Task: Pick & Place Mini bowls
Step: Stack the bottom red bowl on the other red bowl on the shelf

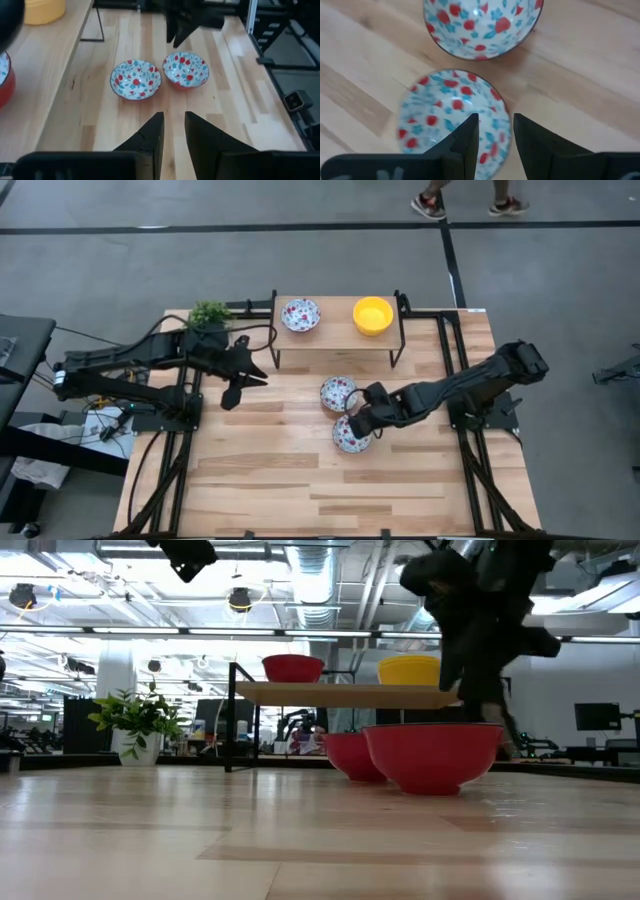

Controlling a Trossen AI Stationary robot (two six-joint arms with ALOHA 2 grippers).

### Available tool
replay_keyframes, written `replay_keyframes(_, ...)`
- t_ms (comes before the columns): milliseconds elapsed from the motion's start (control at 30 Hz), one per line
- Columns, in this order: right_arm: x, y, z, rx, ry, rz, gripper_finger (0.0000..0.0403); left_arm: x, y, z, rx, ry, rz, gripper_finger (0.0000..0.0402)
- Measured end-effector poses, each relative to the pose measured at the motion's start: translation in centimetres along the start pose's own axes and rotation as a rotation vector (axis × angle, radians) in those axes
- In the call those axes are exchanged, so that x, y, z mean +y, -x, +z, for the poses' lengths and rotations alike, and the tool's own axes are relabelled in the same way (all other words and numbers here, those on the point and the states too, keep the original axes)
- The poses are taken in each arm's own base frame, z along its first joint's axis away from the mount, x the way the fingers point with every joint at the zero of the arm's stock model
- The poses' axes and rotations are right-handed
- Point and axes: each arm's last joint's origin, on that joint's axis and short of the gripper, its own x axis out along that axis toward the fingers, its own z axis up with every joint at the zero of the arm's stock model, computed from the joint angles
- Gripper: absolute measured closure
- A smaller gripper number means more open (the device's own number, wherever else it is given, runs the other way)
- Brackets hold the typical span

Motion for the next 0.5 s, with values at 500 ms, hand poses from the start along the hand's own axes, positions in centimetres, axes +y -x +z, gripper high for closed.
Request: replay_keyframes(500,-0.2,-3.5,1.2,0.165,0.327,-0.02,0.029,-1.1,0.1,-0.3,-0.024,-0.01,-0.043,0.0325)
